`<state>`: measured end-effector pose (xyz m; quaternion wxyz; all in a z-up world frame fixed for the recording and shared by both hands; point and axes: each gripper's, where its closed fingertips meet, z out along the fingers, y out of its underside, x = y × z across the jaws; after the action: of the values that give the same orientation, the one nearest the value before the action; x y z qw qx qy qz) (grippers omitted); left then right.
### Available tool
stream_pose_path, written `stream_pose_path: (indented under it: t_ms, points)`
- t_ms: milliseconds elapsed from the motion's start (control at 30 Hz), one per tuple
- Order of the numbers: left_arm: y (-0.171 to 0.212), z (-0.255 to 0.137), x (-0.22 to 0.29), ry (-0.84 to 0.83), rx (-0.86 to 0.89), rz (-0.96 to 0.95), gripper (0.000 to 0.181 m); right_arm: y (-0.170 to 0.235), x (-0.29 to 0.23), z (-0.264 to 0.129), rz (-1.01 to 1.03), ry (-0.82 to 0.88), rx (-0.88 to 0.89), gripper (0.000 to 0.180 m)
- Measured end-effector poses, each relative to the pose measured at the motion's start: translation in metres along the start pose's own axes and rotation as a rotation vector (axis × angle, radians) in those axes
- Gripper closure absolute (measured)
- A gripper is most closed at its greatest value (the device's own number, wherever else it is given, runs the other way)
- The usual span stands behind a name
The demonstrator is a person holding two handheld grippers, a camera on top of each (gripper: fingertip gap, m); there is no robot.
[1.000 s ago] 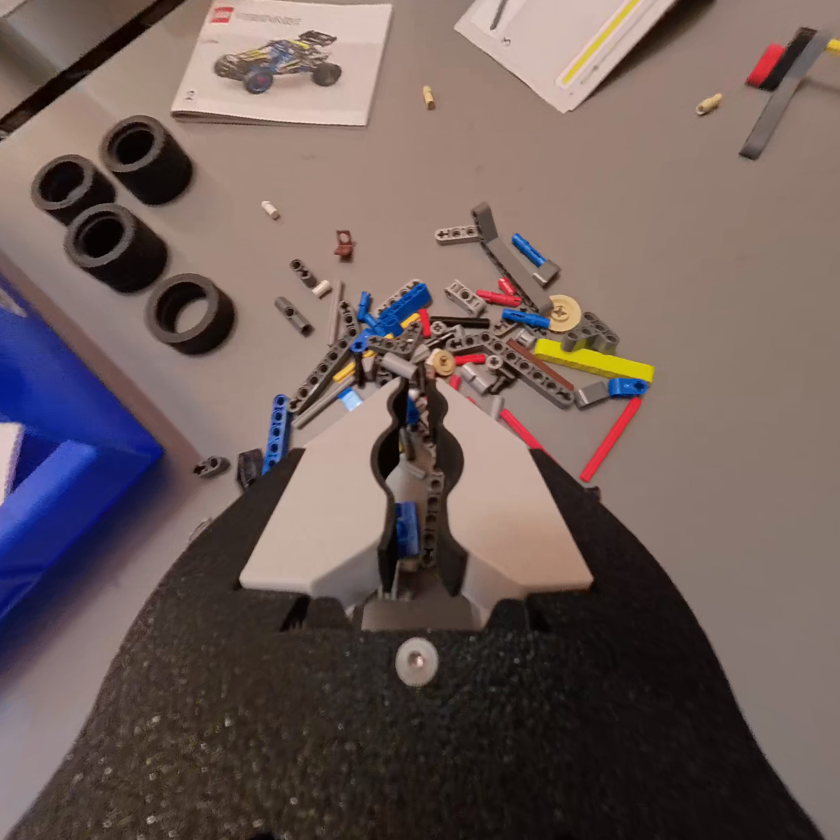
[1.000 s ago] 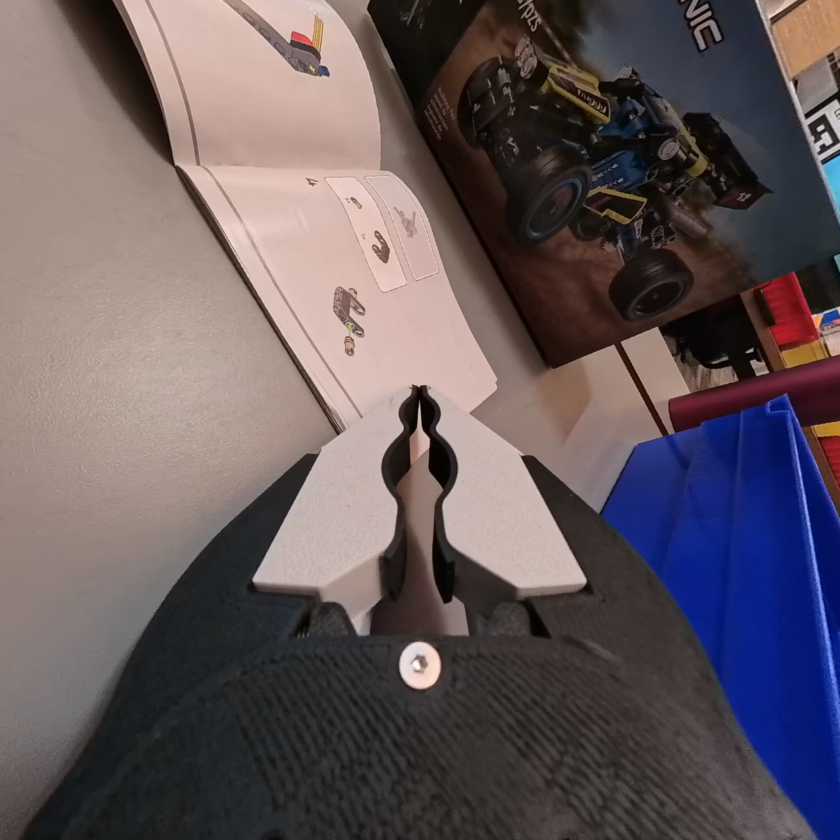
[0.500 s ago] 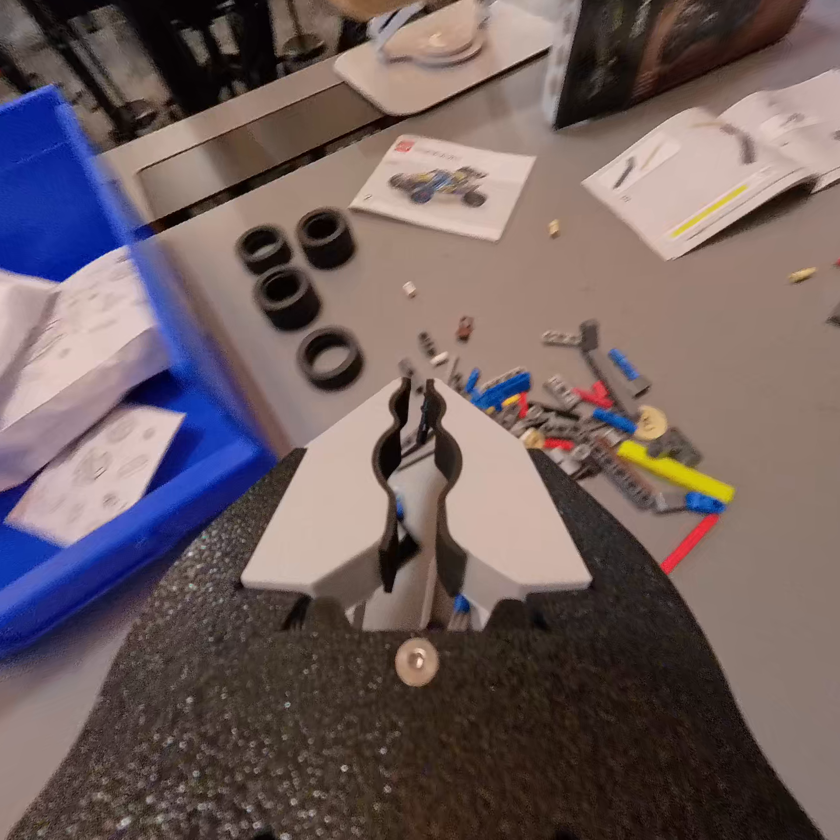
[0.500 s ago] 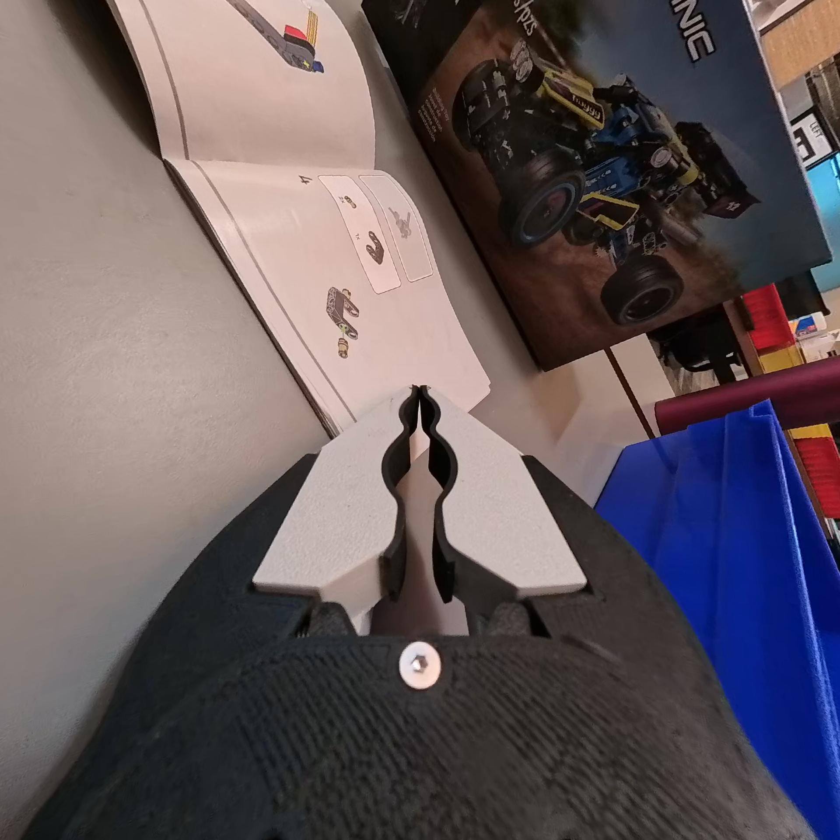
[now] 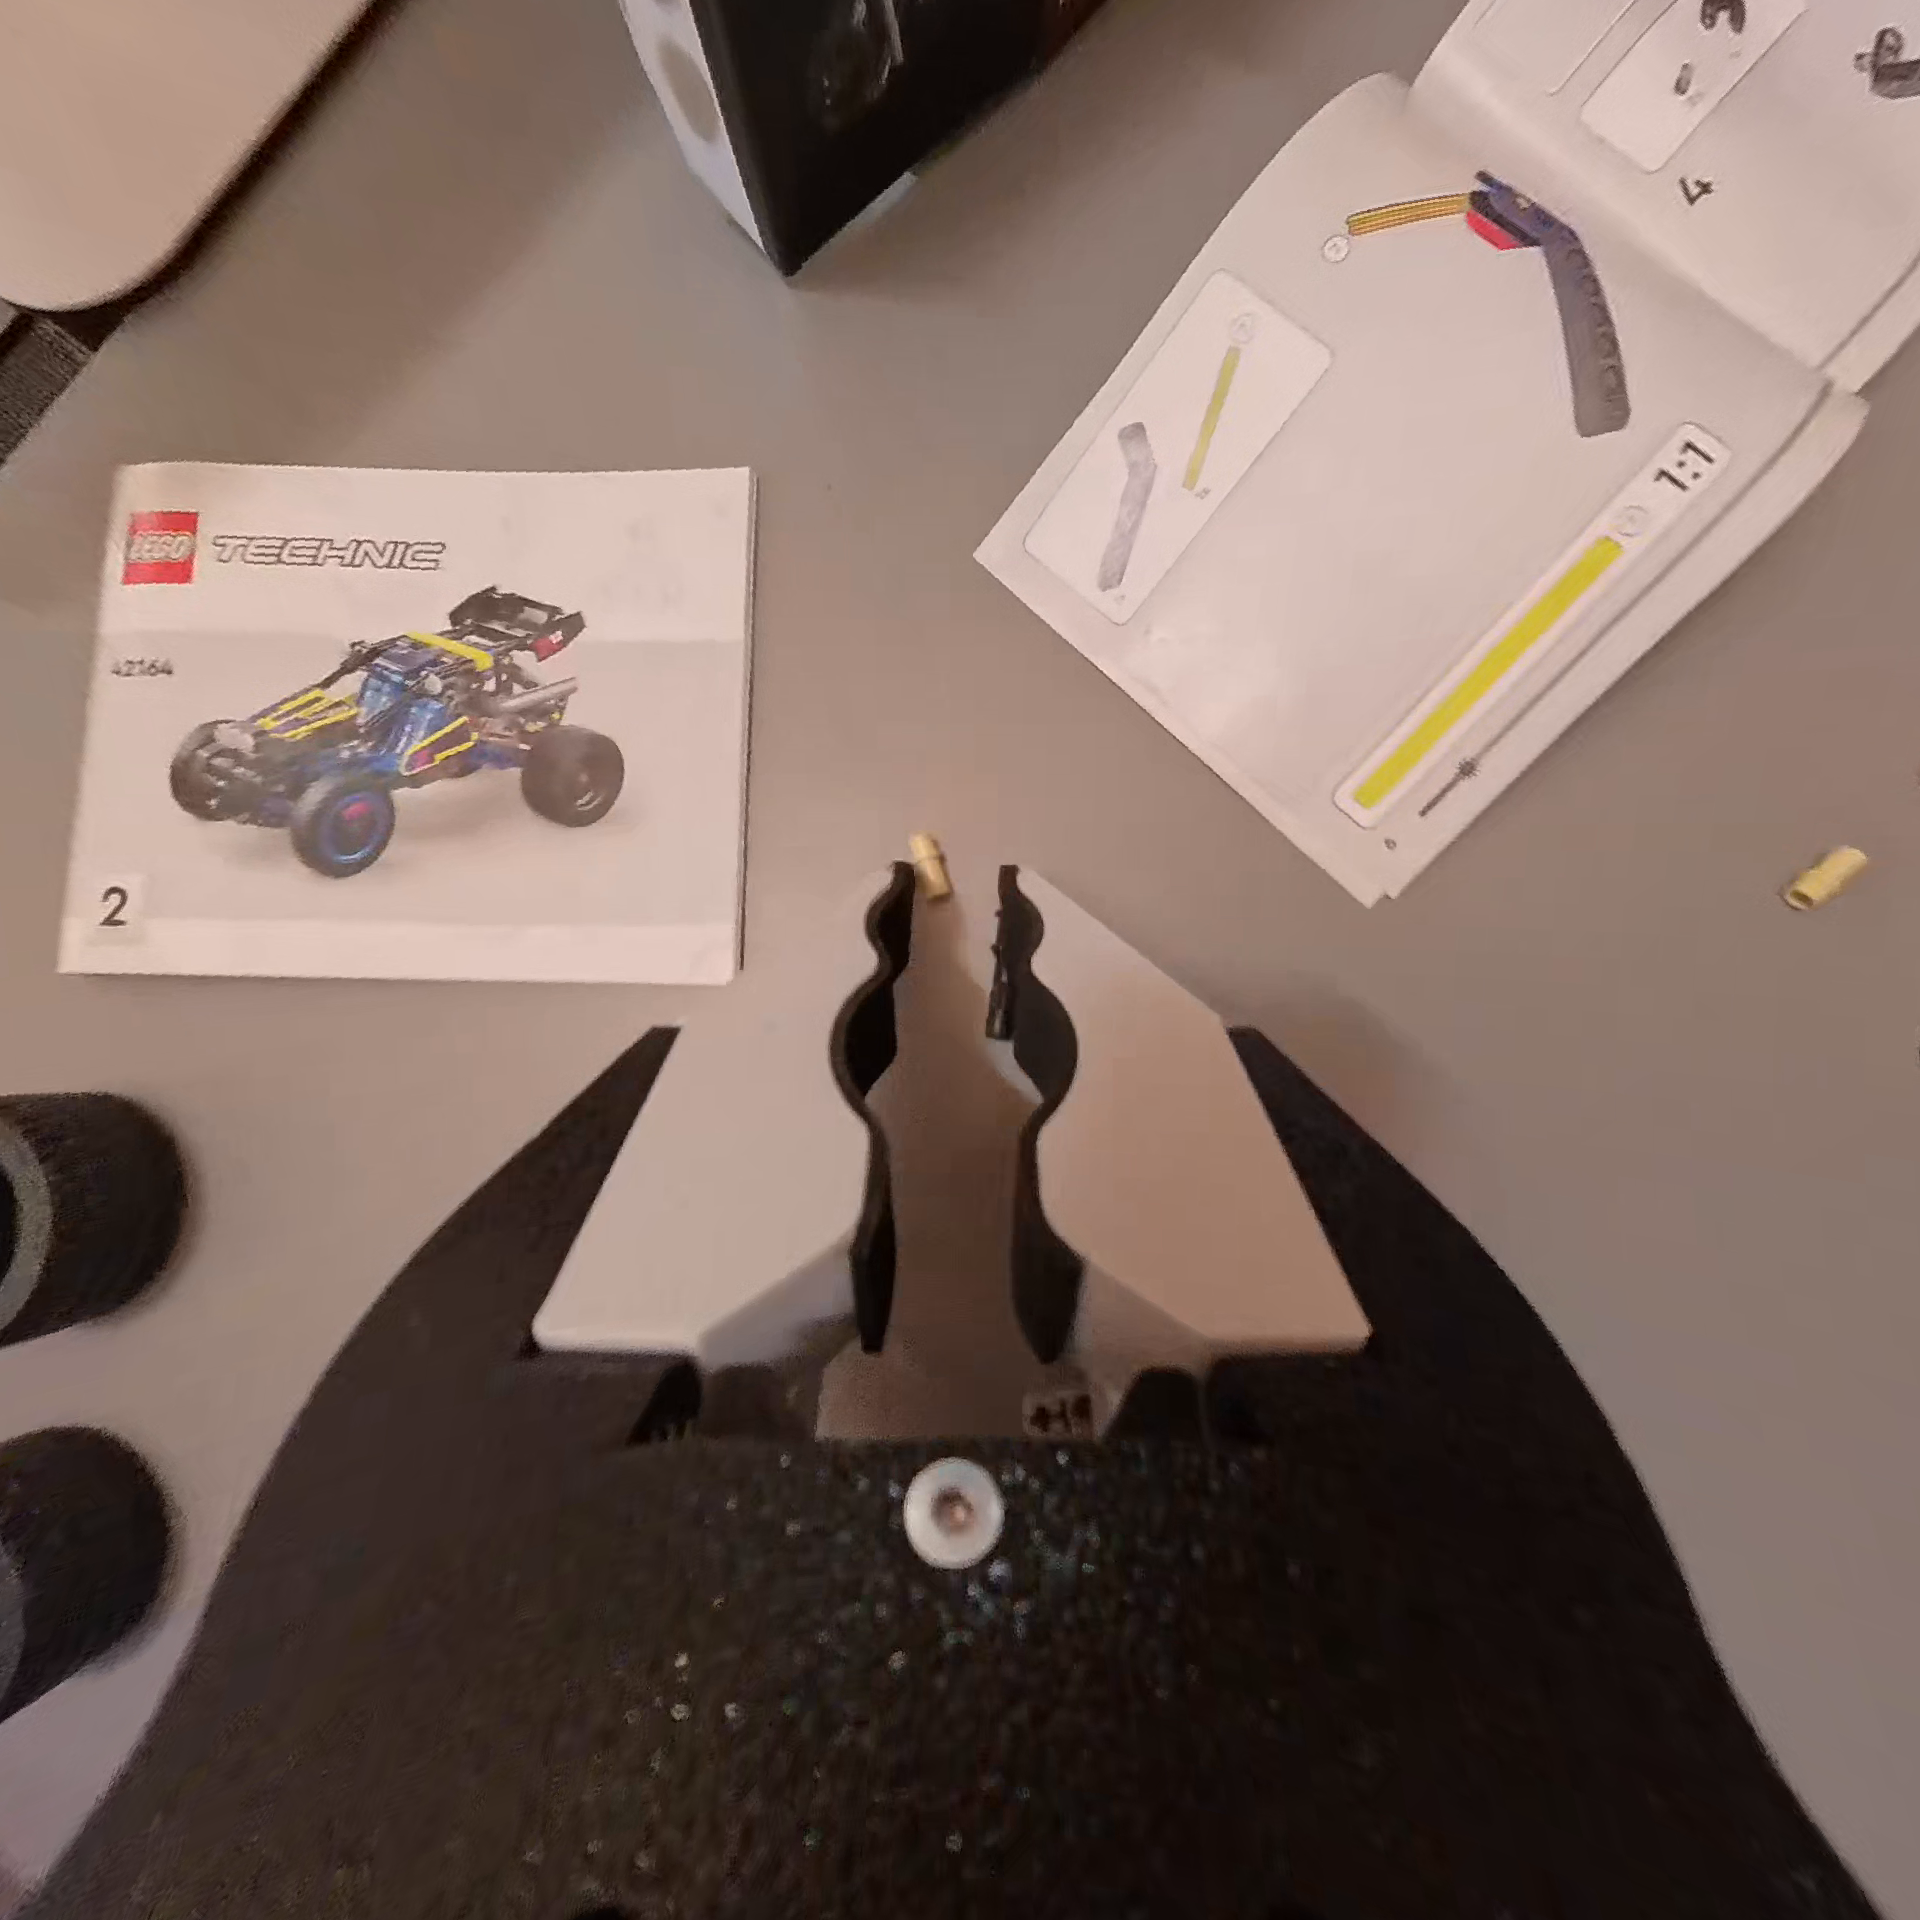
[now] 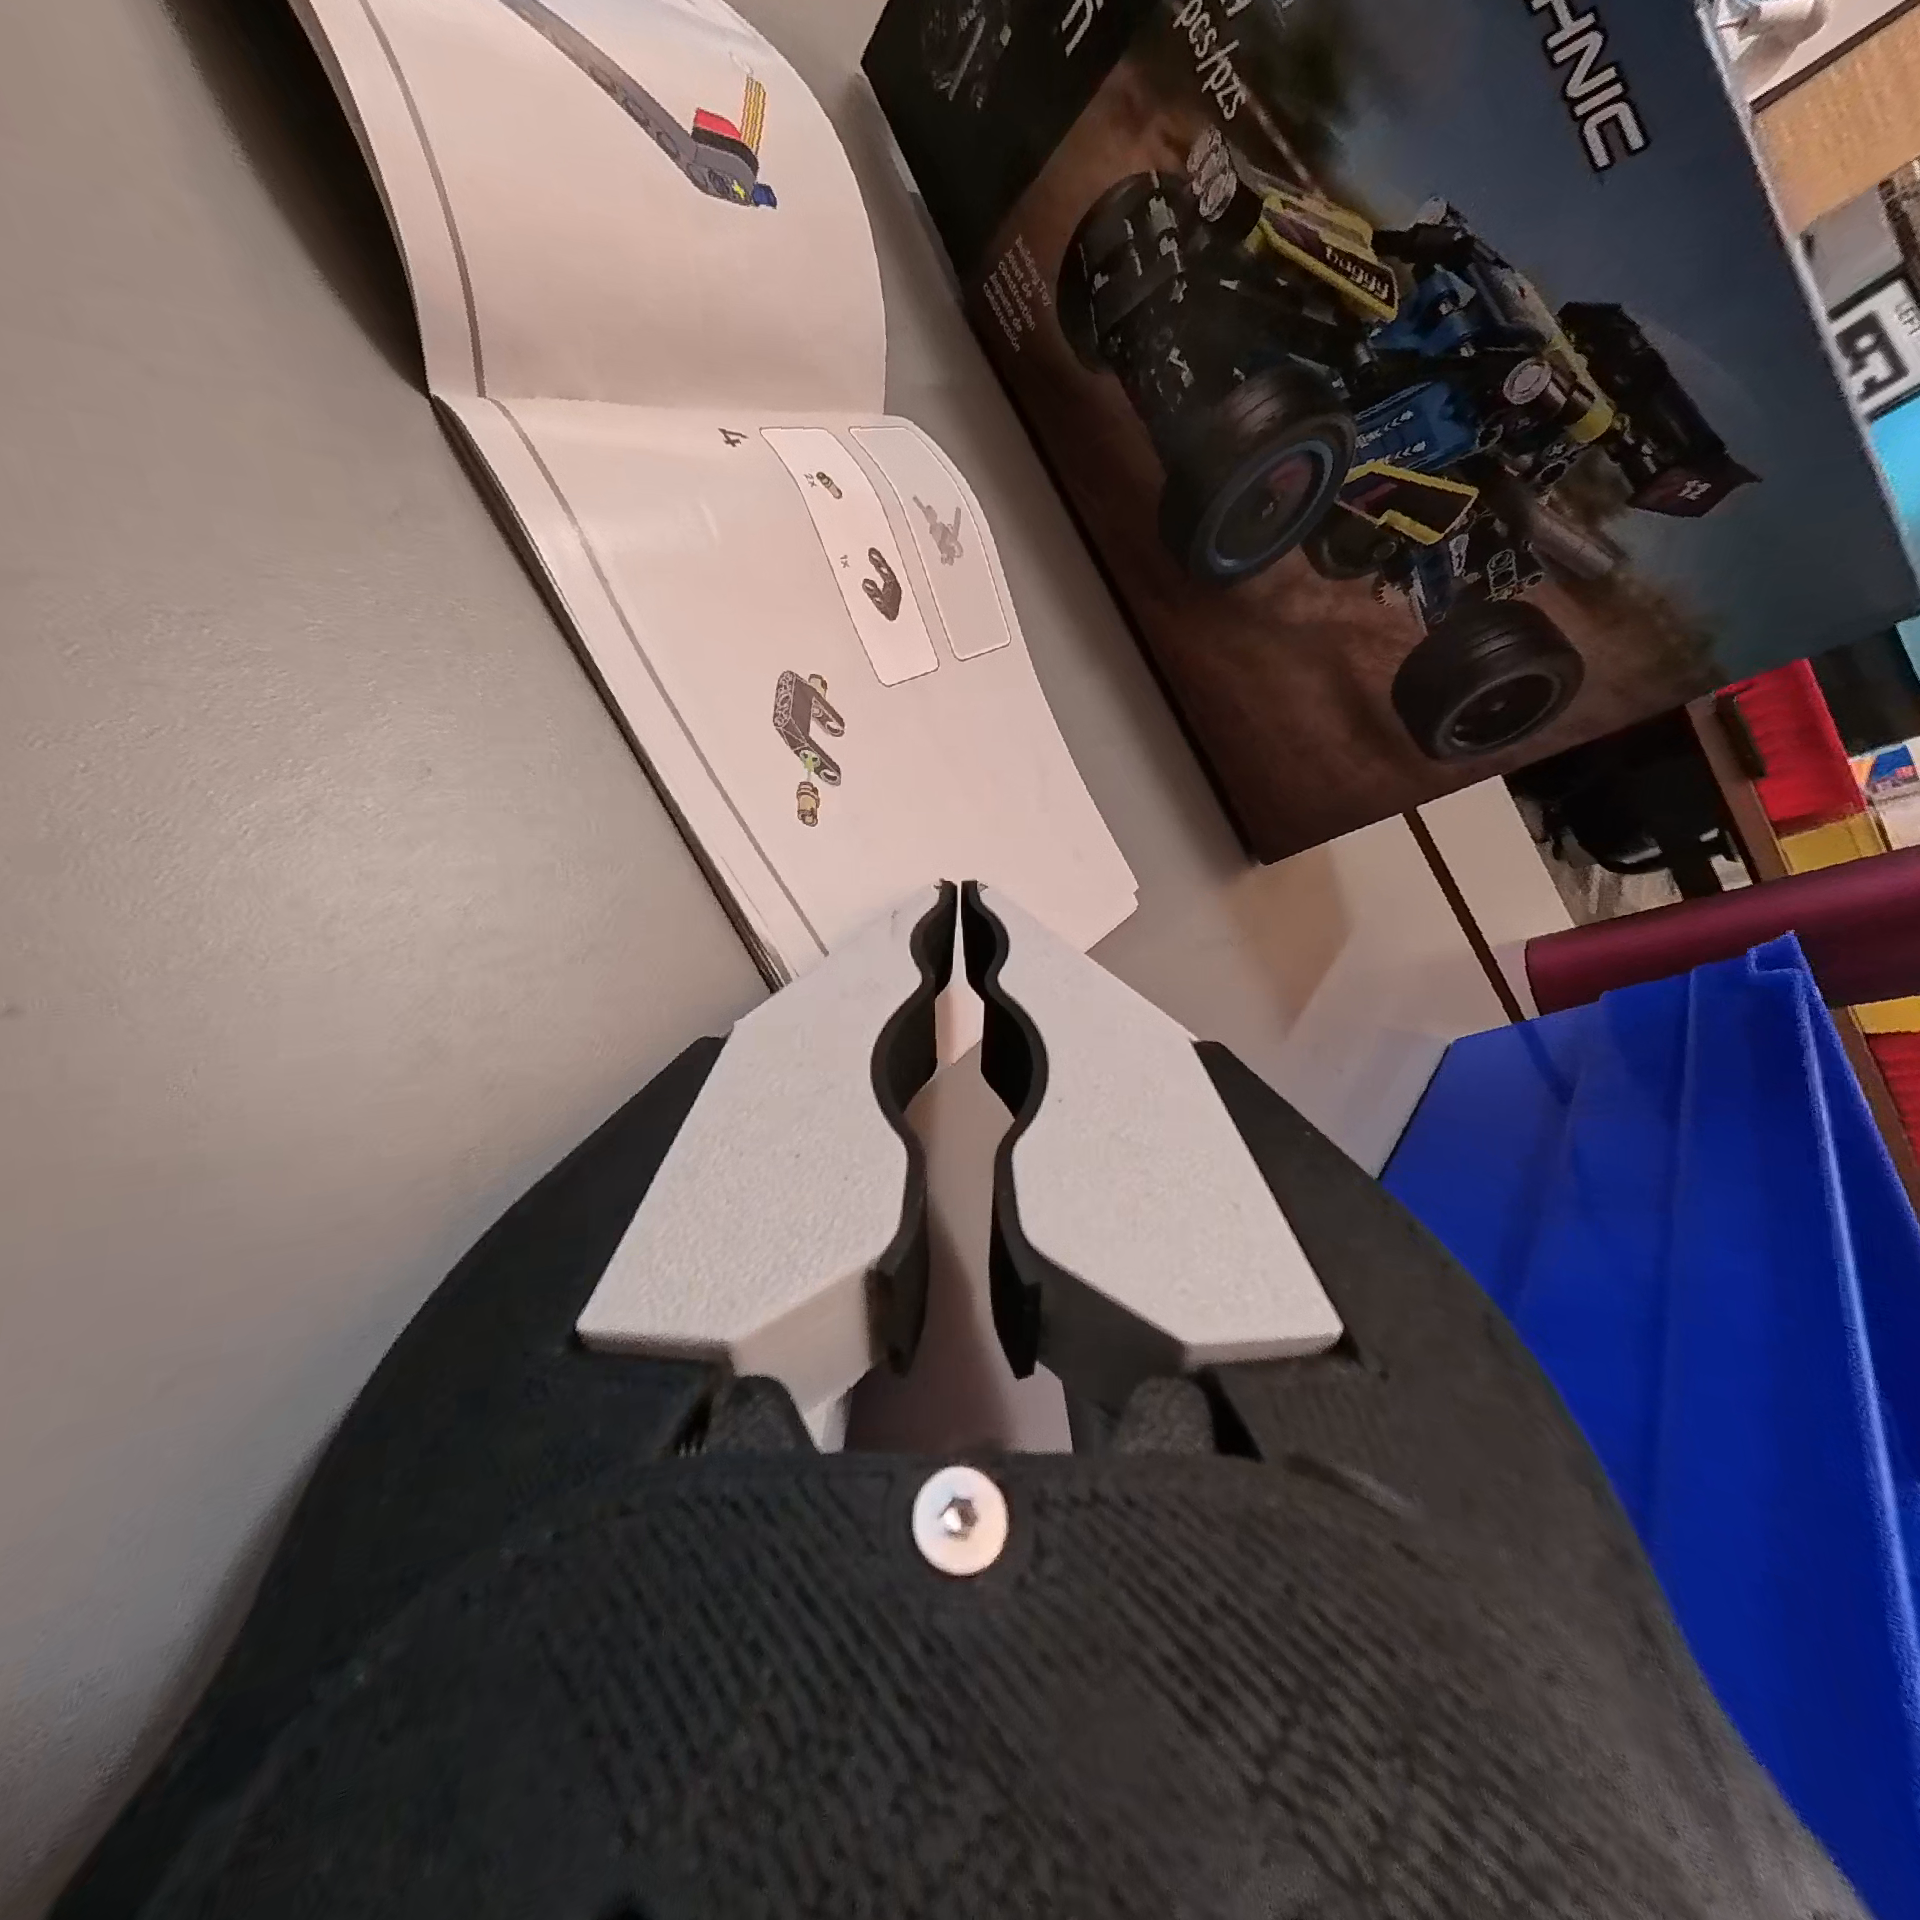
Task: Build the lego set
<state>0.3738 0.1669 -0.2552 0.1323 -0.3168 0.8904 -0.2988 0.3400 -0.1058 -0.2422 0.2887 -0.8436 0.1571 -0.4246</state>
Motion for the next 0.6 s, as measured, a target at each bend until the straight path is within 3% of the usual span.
stream_pose_path:
  t_ms: [167, 433, 600]
  points:
    - [-0.001, 0.003, 0.004, -0.003, 0.009, -0.007, 0.179, -0.003, -0.001, -0.005, 0.029, -0.027, 0.030, 0.180]
    - [0.000, -0.008, 0.007, -0.061, 0.027, 0.055, 0.179, -0.010, -0.007, -0.013, 0.023, -0.061, 0.059, 0.180]
    - [-0.008, -0.030, 0.038, 0.029, 0.082, 0.108, 0.179, -0.012, -0.010, -0.013, 0.018, -0.072, 0.062, 0.180]
